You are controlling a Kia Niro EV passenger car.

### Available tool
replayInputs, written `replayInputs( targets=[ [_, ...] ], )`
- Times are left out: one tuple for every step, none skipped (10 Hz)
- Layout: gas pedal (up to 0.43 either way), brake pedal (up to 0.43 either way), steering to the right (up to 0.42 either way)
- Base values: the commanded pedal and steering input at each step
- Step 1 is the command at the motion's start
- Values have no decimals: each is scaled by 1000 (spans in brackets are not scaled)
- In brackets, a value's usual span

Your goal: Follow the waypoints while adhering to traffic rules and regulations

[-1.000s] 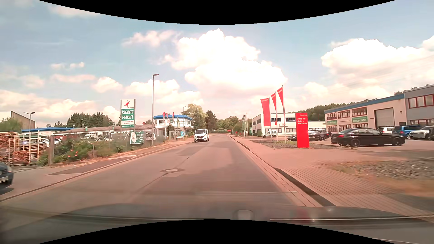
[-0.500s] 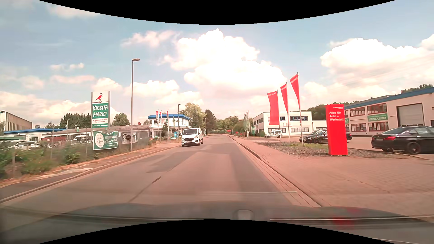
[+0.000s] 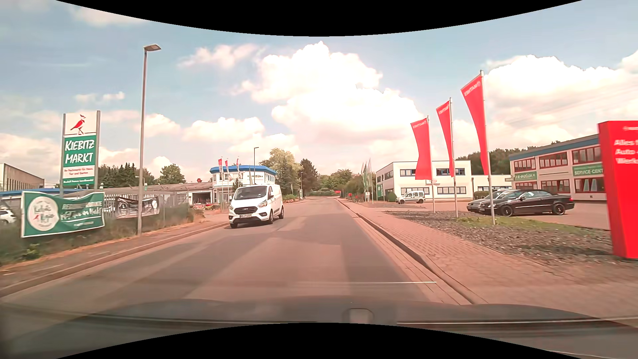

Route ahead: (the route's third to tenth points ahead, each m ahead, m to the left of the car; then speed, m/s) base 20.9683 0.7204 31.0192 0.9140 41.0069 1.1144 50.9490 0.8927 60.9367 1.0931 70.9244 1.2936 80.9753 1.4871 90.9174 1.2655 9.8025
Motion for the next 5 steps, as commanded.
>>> replayInputs(
  targets=[
    [98,0,-8],
    [98,0,-7],
    [110,0,-6],
    [110,0,-5],
    [130,0,-5]
  ],
)
